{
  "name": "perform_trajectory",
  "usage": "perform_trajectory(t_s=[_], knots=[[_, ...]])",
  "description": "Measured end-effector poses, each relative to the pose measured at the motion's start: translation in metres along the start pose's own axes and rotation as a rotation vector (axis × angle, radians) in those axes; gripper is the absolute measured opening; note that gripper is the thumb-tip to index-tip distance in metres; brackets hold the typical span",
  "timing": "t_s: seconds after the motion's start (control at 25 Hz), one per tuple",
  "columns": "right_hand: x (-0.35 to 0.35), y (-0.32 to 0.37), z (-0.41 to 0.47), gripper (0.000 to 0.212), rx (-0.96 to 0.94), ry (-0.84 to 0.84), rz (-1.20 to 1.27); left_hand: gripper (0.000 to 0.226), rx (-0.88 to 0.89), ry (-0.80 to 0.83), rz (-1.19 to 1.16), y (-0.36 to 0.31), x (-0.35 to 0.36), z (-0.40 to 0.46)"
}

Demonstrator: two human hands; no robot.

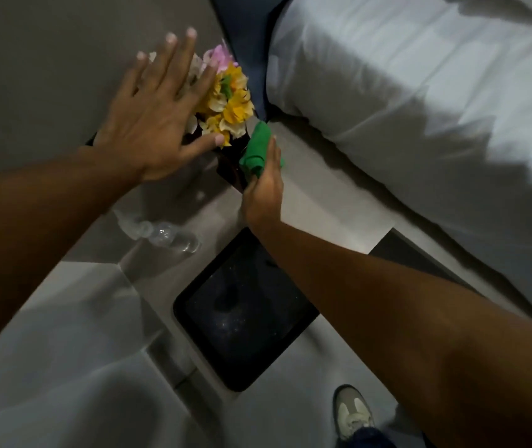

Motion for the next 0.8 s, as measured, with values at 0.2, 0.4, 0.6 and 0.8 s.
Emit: perform_trajectory(t_s=[0.2, 0.4, 0.6, 0.8], knots=[[0.032, -0.011, -0.036, 0.08, -0.057, 0.085, 0.02, 0.09, 0.075, -0.022, 0.035, -0.008, 0.009, 0.013], [0.024, -0.007, 0.0, 0.076, 0.037, -0.046, 0.069, 0.095, 0.137, -0.081, 0.074, -0.009, 0.019, 0.016], [0.056, -0.011, -0.048, 0.077, -0.078, 0.121, -0.069, 0.096, 0.133, -0.069, 0.11, -0.007, 0.029, 0.008], [0.046, -0.015, -0.006, 0.078, 0.056, -0.023, -0.018, 0.098, 0.147, -0.094, 0.095, -0.01, 0.029, 0.008]])
Point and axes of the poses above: each hand's wrist, its own z-axis towards the middle knuckle, its own x-axis out of the palm, y = z × x, the point moved 9 cm from there along z, towards the middle knuckle, and after that the axes turned 6 degrees about z, right-handed, at the moved point
